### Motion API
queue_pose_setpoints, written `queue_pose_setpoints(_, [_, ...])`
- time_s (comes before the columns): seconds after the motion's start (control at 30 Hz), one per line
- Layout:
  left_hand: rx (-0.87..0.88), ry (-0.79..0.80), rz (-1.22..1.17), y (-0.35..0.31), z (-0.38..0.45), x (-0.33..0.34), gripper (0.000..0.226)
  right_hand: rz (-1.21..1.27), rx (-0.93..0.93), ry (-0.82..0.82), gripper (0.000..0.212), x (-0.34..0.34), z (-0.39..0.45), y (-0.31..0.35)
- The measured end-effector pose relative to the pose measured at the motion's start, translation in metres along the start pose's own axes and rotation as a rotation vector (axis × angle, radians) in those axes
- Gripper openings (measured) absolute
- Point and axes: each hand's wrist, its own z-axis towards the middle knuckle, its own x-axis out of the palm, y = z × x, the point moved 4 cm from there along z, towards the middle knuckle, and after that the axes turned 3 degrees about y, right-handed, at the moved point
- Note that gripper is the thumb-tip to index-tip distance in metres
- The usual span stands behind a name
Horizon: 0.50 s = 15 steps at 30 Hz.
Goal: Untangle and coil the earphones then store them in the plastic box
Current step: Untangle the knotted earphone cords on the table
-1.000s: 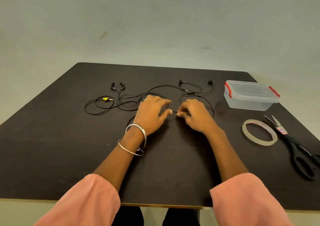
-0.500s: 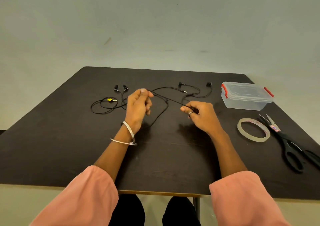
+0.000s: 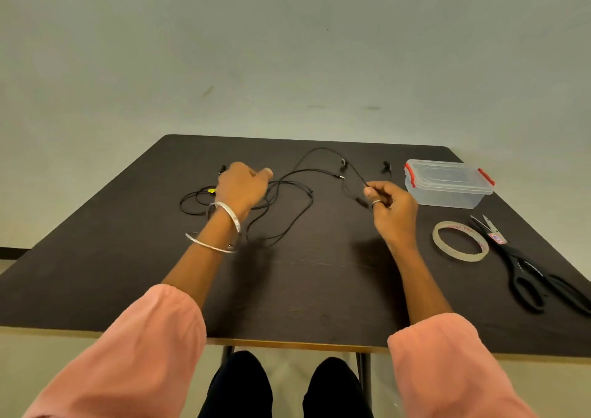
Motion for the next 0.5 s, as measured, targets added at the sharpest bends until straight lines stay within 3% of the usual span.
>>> queue_pose_setpoints(0.07, [0.047,0.085,0.270,-0.002,-0.005,0.011,0.053,0.020,-0.047,0.028,0.017,0.000,0.001,0.013])
queue_pose_setpoints(0.17, [0.325,0.138,0.236,-0.036,-0.019,0.018,0.075,0.045,-0.149,0.069,0.015,-0.004,0.005,0.042])
queue_pose_setpoints(0.27, [0.595,0.204,0.266,-0.067,-0.029,0.024,0.082,0.067,-0.232,0.167,0.013,-0.010,0.013,0.074])
queue_pose_setpoints(0.33, [0.644,0.313,0.290,-0.079,-0.031,0.028,0.067,0.078,-0.252,0.209,0.013,-0.016,0.018,0.092])
queue_pose_setpoints(0.43, [0.558,0.449,0.074,-0.090,-0.040,0.026,0.018,0.132,-0.230,0.247,0.014,-0.027,0.029,0.105])
queue_pose_setpoints(0.5, [0.490,0.422,-0.036,-0.089,-0.039,0.017,0.016,0.121,-0.205,0.313,0.020,-0.032,0.036,0.105])
